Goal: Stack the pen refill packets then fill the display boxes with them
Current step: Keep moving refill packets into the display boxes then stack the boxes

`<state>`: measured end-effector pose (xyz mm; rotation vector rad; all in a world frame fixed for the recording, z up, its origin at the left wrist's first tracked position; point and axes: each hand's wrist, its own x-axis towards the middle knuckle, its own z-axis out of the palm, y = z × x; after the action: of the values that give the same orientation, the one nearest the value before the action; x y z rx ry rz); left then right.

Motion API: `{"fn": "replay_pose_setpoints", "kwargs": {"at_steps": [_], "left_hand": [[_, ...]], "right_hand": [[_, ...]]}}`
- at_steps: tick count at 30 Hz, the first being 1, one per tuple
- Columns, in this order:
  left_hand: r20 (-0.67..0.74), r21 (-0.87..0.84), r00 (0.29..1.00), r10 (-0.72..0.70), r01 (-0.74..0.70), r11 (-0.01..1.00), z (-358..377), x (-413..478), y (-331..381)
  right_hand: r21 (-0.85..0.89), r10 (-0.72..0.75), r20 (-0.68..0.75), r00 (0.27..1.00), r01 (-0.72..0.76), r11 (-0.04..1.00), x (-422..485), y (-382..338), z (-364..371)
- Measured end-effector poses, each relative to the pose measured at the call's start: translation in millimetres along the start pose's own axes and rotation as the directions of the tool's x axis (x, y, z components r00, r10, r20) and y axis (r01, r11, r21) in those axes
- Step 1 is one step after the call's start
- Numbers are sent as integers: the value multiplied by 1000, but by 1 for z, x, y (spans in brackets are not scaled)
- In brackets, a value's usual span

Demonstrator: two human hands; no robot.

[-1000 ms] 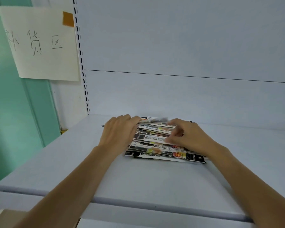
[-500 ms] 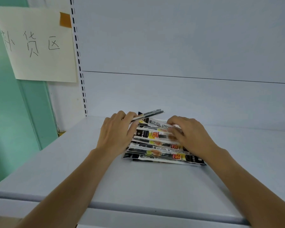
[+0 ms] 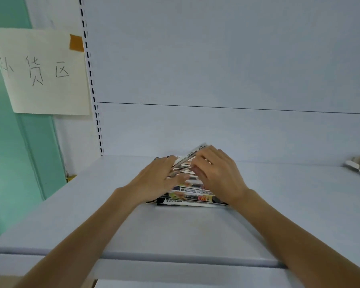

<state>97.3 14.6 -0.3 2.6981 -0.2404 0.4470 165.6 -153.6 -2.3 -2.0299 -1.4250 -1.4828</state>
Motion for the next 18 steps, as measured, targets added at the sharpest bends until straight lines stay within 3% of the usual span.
{"fn": "replay_pose_setpoints", "kwargs": {"at_steps": [2, 4, 6, 7, 8, 9, 11, 12, 15, 18], "left_hand": [[0, 117, 1000, 0, 0, 993, -4, 1, 5], [-14, 121, 999, -31, 32, 992, -8, 2, 11], [-39, 106, 997, -64, 68, 992, -11, 1, 17], [-49, 120, 997, -62, 68, 990, -12, 0, 20], [-47, 139, 998, -50, 57, 989, -12, 0, 21], [-32, 148, 999, -34, 38, 988, -11, 0, 24], [44, 102, 999, -6, 1, 995, -6, 1, 34], [90, 57, 996, 7, -12, 998, -3, 1, 39], [156, 2, 987, 30, -31, 1000, 4, 2, 54], [109, 134, 993, 42, -57, 989, 8, 1, 66]], "right_hand": [[-9, 25, -22, 999, -26, 1000, -1, 5, -6], [-90, 82, -56, 995, -87, 992, -1, 11, -15], [-78, 220, -68, 973, -225, 971, -1, 16, -28], [26, 339, -39, 940, -338, 941, 0, 14, -37], [183, 480, 45, 876, -479, 858, 0, 12, -45], [343, 599, 185, 779, -623, 703, 0, 9, -51], [486, 685, 424, 593, -787, 380, -2, 6, -53], [500, 701, 443, 559, -803, 325, -5, 7, -51], [535, 781, 349, 518, -794, 287, -12, 7, -47], [580, 826, 354, 438, -796, 174, -18, 6, -49]]}}
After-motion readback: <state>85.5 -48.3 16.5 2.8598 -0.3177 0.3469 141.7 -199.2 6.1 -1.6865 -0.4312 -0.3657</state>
